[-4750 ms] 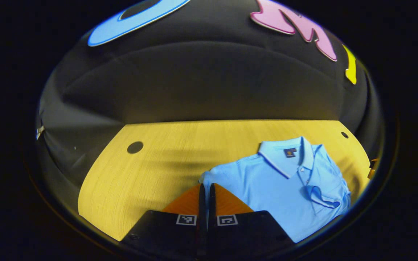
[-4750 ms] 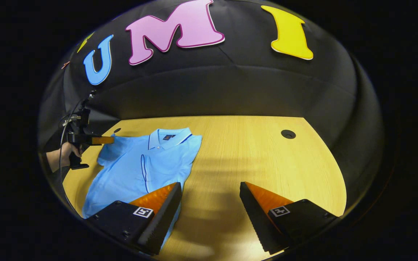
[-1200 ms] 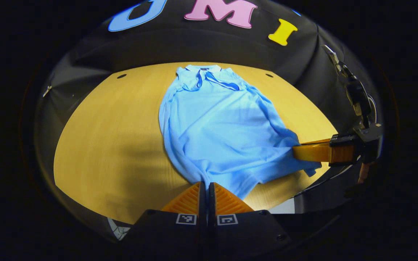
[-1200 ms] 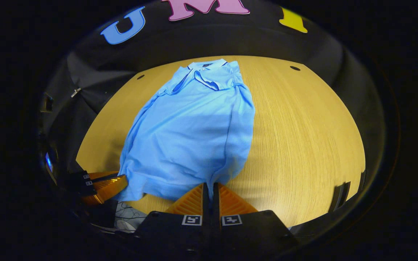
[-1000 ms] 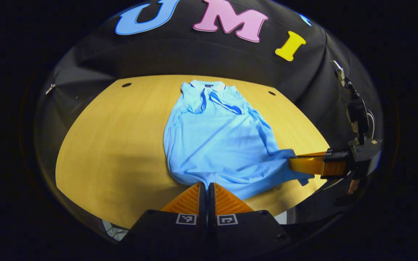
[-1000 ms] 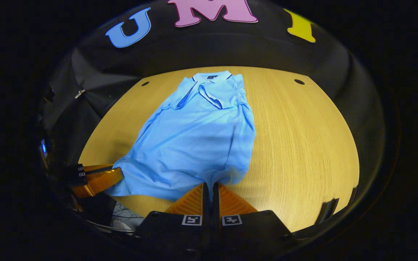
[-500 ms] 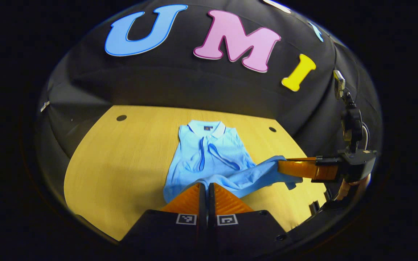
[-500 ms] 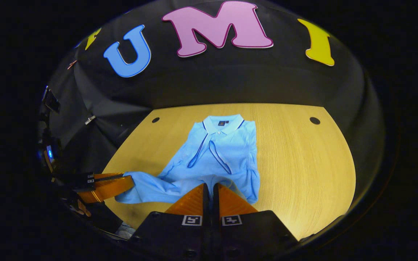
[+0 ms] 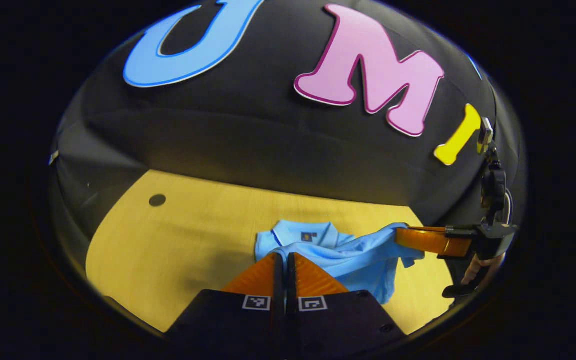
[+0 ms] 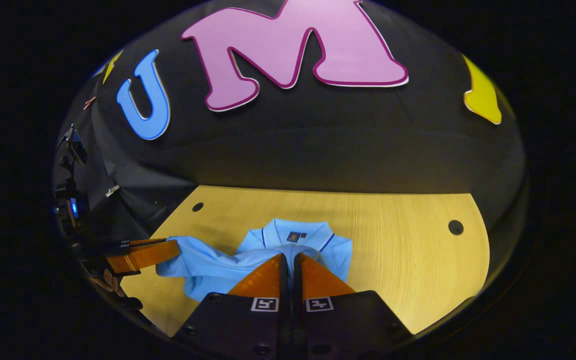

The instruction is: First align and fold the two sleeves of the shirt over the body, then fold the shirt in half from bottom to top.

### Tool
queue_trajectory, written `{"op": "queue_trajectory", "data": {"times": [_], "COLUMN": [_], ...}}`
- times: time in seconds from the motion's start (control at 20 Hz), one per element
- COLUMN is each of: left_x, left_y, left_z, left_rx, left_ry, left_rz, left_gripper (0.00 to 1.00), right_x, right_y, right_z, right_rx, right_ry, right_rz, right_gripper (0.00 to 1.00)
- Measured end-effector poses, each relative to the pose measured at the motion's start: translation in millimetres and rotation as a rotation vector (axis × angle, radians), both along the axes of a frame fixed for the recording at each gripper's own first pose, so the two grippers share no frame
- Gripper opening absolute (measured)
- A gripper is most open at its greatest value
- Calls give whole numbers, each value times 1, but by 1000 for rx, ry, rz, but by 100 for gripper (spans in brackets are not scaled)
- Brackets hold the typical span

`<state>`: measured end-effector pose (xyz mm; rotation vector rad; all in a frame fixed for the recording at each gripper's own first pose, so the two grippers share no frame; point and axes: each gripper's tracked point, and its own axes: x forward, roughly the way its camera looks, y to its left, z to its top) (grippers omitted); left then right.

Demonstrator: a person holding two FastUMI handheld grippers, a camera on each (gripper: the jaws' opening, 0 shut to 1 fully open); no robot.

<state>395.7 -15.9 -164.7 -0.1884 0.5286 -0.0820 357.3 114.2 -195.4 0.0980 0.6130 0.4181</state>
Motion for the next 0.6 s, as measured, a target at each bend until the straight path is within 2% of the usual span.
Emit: {"op": "queue_trajectory", "data": {"times": [0.1, 0.15, 0.2, 0.25, 0.45, 0.5, 0.55, 0.6], "left_x": [44, 62, 84, 99, 134, 138, 142, 139], "left_y": [3, 4, 9, 13, 12, 13, 20, 18], "left_z": [-8, -16, -29, -47, -96, -104, -112, -110], "left_rx": [11, 18, 46, 73, 112, 124, 138, 132], "left_ry": [-6, -13, -19, -8, 9, 16, 13, 9], "left_rz": [-3, -3, -5, -15, -15, -2, 17, 26], "left_gripper": [6, 11, 6, 6, 7, 11, 39, 48], "right_x": [40, 61, 74, 90, 114, 116, 115, 115], "right_y": [3, 5, 3, -3, -18, -20, -24, -25], "right_z": [-13, -26, -38, -57, -114, -124, -123, -121], "right_rx": [-1, 3, -3, -16, -43, -63, -101, -117], "right_ry": [-18, -18, -17, -14, 43, 51, 30, 13], "right_rz": [-13, -24, -35, -56, -118, -127, -122, -109], "right_gripper": [5, 5, 5, 5, 5, 7, 16, 14]}}
